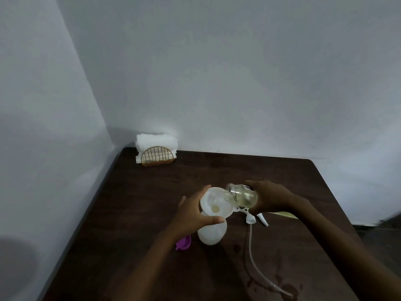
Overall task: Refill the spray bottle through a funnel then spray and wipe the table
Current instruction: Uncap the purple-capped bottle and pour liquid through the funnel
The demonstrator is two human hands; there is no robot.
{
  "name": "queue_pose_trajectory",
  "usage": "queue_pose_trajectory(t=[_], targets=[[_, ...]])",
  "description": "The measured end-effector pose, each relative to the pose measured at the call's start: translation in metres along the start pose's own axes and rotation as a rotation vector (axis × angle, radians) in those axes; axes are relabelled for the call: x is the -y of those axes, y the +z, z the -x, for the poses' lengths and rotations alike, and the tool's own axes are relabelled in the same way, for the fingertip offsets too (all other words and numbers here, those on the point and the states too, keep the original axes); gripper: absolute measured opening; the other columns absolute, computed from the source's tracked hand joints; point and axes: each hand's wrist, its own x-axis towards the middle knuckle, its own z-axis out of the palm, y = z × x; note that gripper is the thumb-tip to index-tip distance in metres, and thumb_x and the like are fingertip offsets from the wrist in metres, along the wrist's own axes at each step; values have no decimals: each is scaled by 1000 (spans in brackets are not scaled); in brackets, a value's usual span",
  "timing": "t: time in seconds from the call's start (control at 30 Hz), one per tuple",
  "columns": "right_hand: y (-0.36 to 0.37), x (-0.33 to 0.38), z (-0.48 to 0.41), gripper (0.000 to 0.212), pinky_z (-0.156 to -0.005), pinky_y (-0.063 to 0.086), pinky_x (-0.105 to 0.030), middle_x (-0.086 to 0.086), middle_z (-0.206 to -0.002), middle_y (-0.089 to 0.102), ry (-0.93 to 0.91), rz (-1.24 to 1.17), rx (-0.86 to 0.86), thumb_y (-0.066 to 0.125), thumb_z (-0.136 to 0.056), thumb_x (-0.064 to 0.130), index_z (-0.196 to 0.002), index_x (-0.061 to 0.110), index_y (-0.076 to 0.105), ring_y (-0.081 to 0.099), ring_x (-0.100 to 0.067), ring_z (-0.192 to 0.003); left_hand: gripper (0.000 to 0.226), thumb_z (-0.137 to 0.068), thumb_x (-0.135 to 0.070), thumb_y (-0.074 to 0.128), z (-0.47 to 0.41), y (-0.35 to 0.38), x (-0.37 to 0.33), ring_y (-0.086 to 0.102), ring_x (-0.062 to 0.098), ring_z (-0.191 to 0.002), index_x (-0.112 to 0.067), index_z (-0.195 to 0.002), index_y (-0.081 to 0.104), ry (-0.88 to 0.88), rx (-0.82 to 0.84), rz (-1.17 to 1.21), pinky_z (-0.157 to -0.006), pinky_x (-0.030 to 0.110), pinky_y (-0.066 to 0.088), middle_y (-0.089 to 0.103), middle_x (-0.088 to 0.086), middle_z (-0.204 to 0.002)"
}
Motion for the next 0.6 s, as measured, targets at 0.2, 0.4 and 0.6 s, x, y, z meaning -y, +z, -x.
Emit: queue_pose_trajectory(t=[0.2, 0.4, 0.6], targets=[[0, 0, 0, 57, -76, 51, -33, 10, -103, 65, -3, 4, 4, 75, -63, 40, -114, 31, 52, 60, -13, -91, 107, -53, -73, 63, 0, 0, 1, 36, 8, -132, -31, -143, 23, 1, 10, 1, -116, 53, 4, 41, -11, -143], [1, -1, -1, 56, -76, 53, -36, 10, -101, 65, 0, -3, 7, 75, -61, 39, -112, 31, 52, 60, -12, -90, 100, -61, -62, 71, 0, 0, 1, 36, 10, -133, -30, -143, 23, 0, -1, 9, -115, 54, 4, 41, -10, -143], [0, 1, 0, 61, -77, 51, -34, 10, -108, 63, 2, 4, 11, 74, -63, 39, -119, 32, 50, 59, -12, -92, 109, -53, -73, 64, 0, 0, 0, 35, 8, -132, -30, -144, 23, -1, 14, 10, -115, 54, 6, 41, -11, -143]])
